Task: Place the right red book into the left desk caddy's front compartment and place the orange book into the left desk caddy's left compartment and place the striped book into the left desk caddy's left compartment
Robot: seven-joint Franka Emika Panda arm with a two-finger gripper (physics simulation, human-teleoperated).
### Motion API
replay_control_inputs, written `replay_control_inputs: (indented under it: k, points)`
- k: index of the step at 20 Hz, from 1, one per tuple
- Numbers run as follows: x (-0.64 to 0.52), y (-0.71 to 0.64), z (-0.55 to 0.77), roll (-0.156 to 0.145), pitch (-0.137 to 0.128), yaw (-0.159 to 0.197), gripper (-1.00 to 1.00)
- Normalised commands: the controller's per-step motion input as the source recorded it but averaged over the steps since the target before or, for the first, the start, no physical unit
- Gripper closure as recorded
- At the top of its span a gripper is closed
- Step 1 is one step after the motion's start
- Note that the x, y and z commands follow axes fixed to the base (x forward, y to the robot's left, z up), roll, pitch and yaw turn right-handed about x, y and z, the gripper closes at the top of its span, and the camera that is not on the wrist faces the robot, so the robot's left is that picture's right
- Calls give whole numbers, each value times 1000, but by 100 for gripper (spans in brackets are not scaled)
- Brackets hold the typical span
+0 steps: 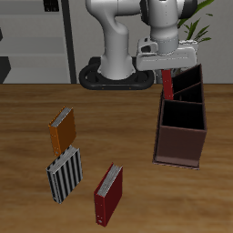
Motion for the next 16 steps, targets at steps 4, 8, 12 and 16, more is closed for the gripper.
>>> replay_control_inputs:
  k: [4,8,12,16]
  points:
    - [35,44,33,0,-2,-10,100]
    - [40,65,29,10,-2,-14,100]
    - [106,83,-17,28,18,-49,100]
    - [56,-65,-80,-7,11,-39,100]
